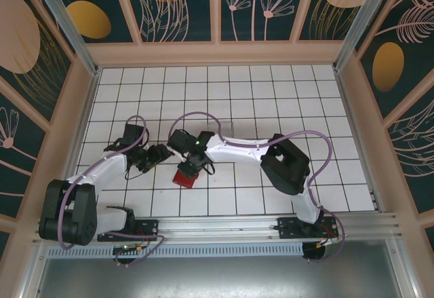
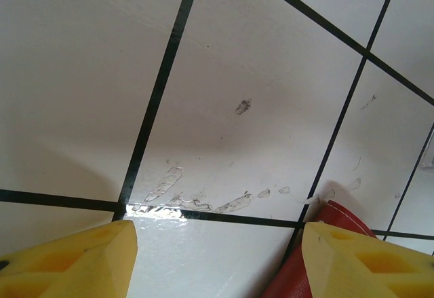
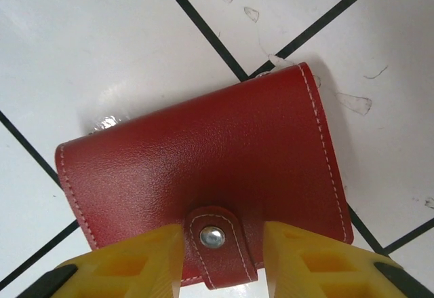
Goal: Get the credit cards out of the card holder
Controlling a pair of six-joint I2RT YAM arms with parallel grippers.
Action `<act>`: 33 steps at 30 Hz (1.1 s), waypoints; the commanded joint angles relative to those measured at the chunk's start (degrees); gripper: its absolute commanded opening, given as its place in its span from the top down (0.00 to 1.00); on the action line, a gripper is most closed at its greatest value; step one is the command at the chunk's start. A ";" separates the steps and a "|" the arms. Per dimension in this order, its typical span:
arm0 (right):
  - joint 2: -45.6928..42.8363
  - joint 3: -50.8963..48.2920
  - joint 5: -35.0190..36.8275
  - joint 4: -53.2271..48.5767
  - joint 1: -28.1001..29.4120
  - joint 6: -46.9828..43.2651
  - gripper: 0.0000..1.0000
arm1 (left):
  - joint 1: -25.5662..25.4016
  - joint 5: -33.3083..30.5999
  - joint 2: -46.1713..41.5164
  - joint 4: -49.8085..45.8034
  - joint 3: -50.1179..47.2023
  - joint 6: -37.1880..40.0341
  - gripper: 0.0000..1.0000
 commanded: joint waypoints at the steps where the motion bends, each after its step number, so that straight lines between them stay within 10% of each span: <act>1: 1.92 2.24 1.30 -2.38 0.37 -1.44 0.62 | 0.32 1.31 0.00 0.76 0.00 0.93 0.34; 24: 4.25 1.83 0.67 -4.67 1.70 -7.19 0.61 | 0.32 1.91 0.17 -0.44 0.80 1.34 0.33; 33: 0.13 -1.82 4.28 -0.02 1.39 -8.45 0.78 | -0.58 4.65 -0.29 -1.86 1.84 2.20 0.39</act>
